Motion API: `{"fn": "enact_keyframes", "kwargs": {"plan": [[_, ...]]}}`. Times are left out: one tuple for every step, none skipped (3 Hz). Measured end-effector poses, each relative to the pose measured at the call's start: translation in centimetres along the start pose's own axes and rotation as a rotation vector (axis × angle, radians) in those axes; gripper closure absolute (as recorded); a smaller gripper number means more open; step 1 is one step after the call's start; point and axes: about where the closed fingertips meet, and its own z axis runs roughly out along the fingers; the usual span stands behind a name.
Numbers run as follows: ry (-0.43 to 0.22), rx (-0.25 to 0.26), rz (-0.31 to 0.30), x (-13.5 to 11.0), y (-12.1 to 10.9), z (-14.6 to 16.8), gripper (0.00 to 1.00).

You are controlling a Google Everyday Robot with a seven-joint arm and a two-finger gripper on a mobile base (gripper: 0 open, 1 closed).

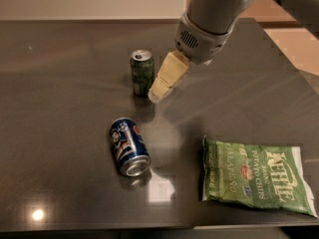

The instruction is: Place pepsi can upright

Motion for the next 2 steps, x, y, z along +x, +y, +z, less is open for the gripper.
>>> {"fn": "enact_keyframes", "kwargs": {"plan": [[0.046, -0.031, 0.042, -1.3, 2.1, 1.2, 0.00], [0.136, -0.061, 0.107, -2.3, 4.4, 3.9, 0.00]]}}
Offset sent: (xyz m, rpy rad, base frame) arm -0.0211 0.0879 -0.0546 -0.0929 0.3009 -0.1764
